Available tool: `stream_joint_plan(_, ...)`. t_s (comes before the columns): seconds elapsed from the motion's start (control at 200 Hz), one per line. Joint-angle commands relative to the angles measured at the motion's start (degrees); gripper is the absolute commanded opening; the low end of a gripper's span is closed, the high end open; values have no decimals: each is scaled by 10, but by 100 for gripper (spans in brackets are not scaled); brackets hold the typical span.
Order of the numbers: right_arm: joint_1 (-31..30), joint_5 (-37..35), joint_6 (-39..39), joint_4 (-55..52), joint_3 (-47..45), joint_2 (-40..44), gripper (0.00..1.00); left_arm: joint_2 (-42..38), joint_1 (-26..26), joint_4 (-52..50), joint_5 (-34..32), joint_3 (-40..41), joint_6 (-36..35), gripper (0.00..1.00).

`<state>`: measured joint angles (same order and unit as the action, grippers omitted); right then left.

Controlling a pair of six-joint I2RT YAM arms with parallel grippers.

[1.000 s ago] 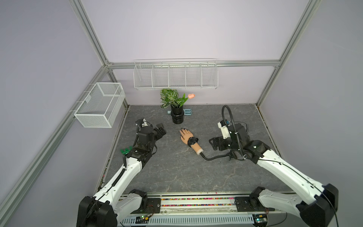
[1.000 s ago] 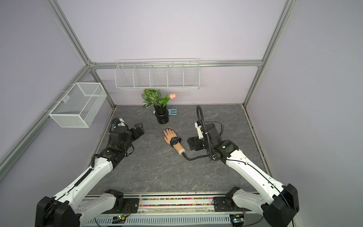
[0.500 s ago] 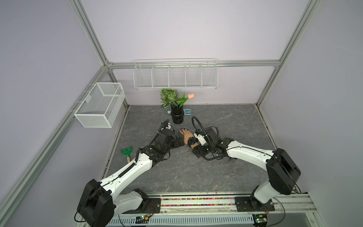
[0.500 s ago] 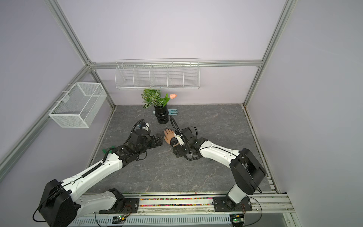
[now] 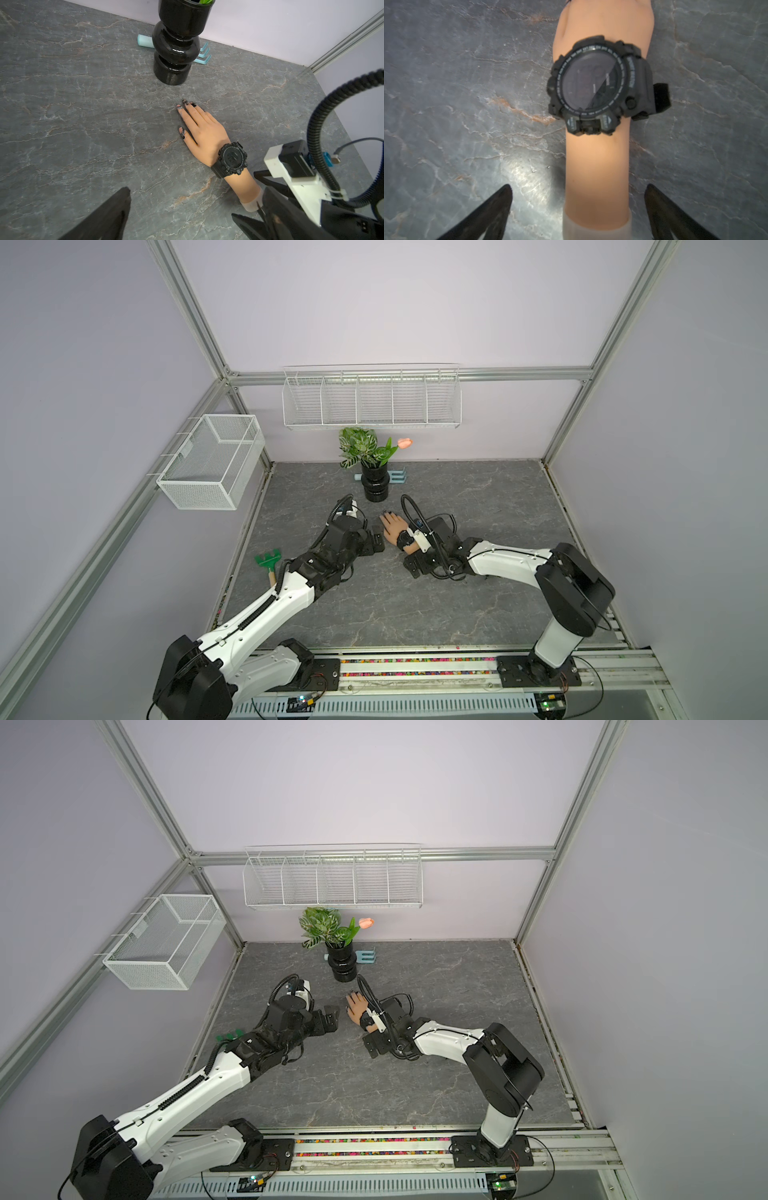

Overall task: Take off the watch
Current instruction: Adjust the hand at the center of the board.

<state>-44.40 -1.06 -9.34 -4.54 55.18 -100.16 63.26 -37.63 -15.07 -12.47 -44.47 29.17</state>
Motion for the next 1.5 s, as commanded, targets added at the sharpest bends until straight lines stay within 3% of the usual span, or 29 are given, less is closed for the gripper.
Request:
stream_joint_plan(0.0,-1,-35,19,15,6,-18,97,-9,-1,-7,-19,8,-7,99)
stream_joint_plan(0.52,-3,-49,18,20,20,-59,71,-21,-1,-4,-19,18,21,99)
stream_joint_plan(0.705,-1,43,0,11,27,-54,59,-50,-1,20,-9,33,47,99)
stream_joint_plan(0.855,9,120,-11,0,22,-41,48,-74,-1,-7,-22,31,37,99)
stream_joint_plan(1.024,31,239,-3,-27,18,-17,43,-125,-1,-43,-28,36,2,99)
stream_joint_plan(1.234,41,297,14,-65,12,1,29,-197,-1,-62,74,18,-192,99)
stream_joint_plan(1.339,42,322,16,-63,4,7,26,-181,-2,-149,202,-41,-425,99)
stream_joint_plan(1.494,45,376,16,-55,-7,5,22,-125,-3,-242,218,-94,-704,99)
